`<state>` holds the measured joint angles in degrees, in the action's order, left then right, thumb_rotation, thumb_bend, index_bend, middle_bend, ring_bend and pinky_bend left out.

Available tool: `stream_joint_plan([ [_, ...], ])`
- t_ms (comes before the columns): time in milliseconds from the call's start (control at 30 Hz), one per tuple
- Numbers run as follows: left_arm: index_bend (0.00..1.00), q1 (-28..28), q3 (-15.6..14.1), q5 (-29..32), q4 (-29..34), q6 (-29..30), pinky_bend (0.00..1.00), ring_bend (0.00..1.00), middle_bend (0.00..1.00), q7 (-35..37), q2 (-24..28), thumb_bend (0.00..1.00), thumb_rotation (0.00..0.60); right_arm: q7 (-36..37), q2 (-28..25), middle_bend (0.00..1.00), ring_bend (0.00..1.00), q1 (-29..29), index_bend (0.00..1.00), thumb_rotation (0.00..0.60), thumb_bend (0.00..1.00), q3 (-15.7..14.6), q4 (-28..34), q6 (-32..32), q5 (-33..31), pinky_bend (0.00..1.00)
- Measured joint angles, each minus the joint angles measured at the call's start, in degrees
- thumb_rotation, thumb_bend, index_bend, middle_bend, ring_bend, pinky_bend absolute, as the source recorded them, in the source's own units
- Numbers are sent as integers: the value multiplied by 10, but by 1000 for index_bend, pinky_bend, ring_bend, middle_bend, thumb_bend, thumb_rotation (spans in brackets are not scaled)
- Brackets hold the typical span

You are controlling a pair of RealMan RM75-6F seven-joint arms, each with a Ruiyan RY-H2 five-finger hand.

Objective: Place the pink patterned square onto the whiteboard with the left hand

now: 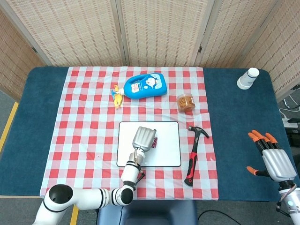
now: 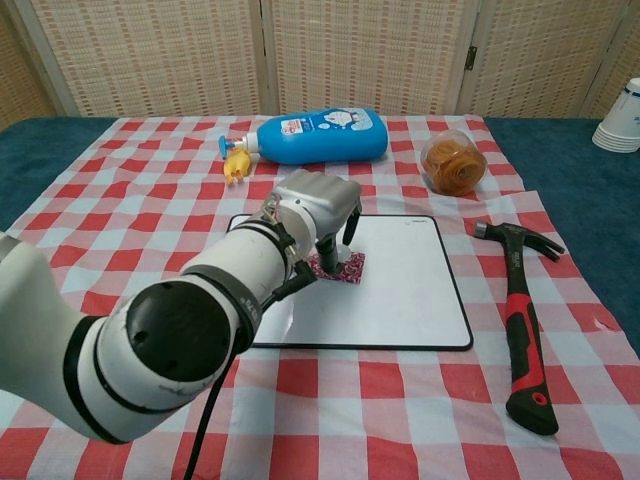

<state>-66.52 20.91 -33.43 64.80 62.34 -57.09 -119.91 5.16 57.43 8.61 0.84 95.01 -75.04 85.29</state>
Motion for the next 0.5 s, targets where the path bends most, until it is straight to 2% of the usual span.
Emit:
stream_joint_plan([
  [267, 468, 6, 2, -2, -1, -6, 1000, 1000, 1000, 7, 1, 294, 600, -3, 1, 0, 0, 1, 0, 600, 70, 0, 0, 2, -1, 0],
  [500, 245, 8, 11, -11, 7, -6, 1000, 1000, 1000, 19, 7, 228, 600, -6, 2, 0, 0, 1, 0, 600, 70, 1, 1, 4, -4, 0],
])
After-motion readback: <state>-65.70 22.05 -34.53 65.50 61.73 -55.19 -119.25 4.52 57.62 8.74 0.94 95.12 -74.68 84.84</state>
